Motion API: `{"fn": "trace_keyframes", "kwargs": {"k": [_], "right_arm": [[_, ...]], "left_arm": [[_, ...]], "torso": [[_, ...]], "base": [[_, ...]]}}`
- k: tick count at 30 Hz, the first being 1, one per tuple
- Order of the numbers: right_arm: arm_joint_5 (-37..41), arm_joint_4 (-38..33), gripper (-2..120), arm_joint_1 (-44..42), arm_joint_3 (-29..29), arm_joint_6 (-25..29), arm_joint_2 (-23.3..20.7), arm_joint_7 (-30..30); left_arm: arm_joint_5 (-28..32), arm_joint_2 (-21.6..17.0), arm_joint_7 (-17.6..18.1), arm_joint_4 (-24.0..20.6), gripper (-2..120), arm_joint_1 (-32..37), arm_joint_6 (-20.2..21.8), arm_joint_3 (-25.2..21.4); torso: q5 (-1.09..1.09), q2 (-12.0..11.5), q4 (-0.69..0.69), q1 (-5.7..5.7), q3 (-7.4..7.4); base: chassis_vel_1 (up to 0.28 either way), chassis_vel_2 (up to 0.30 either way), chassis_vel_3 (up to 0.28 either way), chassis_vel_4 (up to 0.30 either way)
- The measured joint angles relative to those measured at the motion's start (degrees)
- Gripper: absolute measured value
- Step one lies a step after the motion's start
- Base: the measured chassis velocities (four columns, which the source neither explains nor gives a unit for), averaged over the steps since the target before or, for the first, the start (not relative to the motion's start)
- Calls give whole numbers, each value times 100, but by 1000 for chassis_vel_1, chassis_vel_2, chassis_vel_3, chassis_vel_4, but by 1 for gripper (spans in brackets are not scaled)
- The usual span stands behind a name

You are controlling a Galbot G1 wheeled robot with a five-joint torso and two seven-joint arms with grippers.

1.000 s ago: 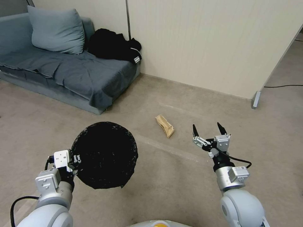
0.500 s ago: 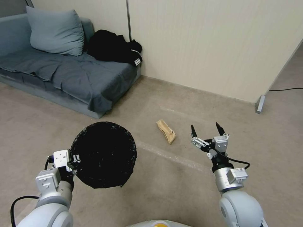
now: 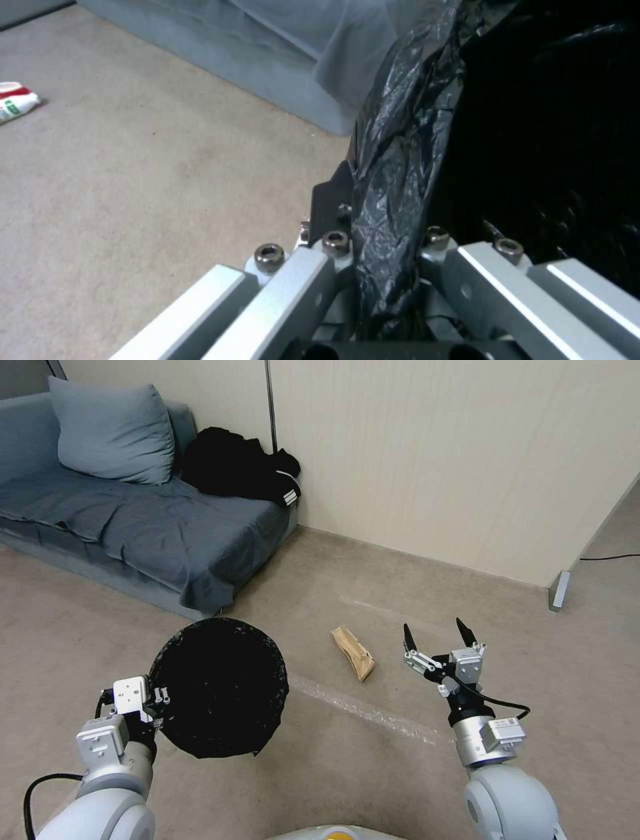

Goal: Pick up the trash bin, then pick up the garbage from the floor and place it into the trash bin.

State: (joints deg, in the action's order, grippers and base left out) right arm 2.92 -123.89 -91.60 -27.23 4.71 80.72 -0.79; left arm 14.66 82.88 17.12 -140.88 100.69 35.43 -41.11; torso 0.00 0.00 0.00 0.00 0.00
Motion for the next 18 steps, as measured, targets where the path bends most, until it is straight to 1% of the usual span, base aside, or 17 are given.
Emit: {"fn": "trace_keyframes", "kwargs": {"k": [7,12,18], "right_arm": [[-7,-4,100,-16,10,161,-12,38],[-66,102,100,61,65,332,-31,43],[-161,332,100,343,305,296,-136,-35]], "left_arm": [[-3,7,0,4,1,10,-2,1],[-15,29,0,37,1,34,-15,2],[-52,91,-15,52,1,101,-30,12]], "torso": [[0,0,-1,0,0],[0,0,-1,0,0],[0,0,0,0,-1]], "base": [[-58,54,66,-60],[0,0,0,0],[0,0,0,0]]}}
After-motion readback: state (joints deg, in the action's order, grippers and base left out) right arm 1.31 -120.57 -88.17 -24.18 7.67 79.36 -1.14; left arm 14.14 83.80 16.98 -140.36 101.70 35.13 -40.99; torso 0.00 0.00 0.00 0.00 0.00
